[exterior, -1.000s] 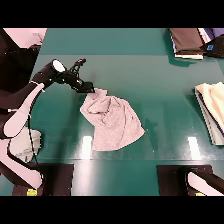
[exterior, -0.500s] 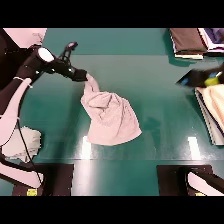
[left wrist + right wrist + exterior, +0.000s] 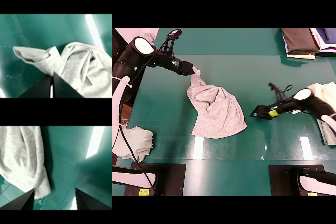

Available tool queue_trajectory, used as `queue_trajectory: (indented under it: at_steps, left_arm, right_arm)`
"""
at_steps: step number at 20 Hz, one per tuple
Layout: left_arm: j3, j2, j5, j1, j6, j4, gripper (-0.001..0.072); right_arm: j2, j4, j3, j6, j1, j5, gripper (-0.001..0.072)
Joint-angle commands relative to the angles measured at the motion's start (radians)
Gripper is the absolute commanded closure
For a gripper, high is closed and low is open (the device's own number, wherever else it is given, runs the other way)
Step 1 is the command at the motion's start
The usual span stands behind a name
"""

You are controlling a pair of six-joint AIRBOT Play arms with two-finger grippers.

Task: Fold the shirts.

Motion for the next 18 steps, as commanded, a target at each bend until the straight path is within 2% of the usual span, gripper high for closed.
queue_trajectory:
  at_steps: [1,2,3,5,7,10,13,15,18]
  left_arm:
    - [0.002,0.004,-0.011,0.001,0.001,0.003,0.0685]
    - [0.001,0.004,-0.011,0.001,0.001,0.003,0.0685]
    - [0.001,0.004,-0.011,0.001,0.001,0.003,0.0685]
    - [0.002,0.004,-0.019,0.001,0.001,0.003,0.0685]
    - [0.002,0.005,-0.032,0.001,0.0,0.003,0.0686]
    - [0.023,0.045,-0.033,0.001,-0.01,0.065,0.0686]
    - [0.098,0.146,-0.012,0.001,-0.01,0.18,0.0686]
    - [0.154,0.234,0.021,0.001,-0.009,0.214,0.0686]
    - [0.236,0.358,0.076,0.001,-0.008,0.214,0.0685]
  right_arm:
    - [-0.108,0.072,0.023,-0.045,0.088,-0.076,0.016]
    - [-0.13,0.072,0.05,-0.045,0.104,-0.082,0.0162]
    - [-0.146,0.072,0.071,-0.045,0.116,-0.087,0.0214]
    - [-0.17,0.071,0.111,-0.045,0.135,-0.092,0.0386]
    - [-0.18,0.061,0.147,-0.045,0.142,-0.087,0.0699]
    - [-0.129,-0.045,0.204,0.015,0.116,-0.077,0.0701]
    - [0.01,-0.259,0.317,0.128,0.024,-0.033,0.0701]
    - [0.109,-0.373,0.416,0.167,-0.051,0.001,0.0701]
    - [0.225,-0.407,0.569,0.169,-0.155,0.027,0.0701]
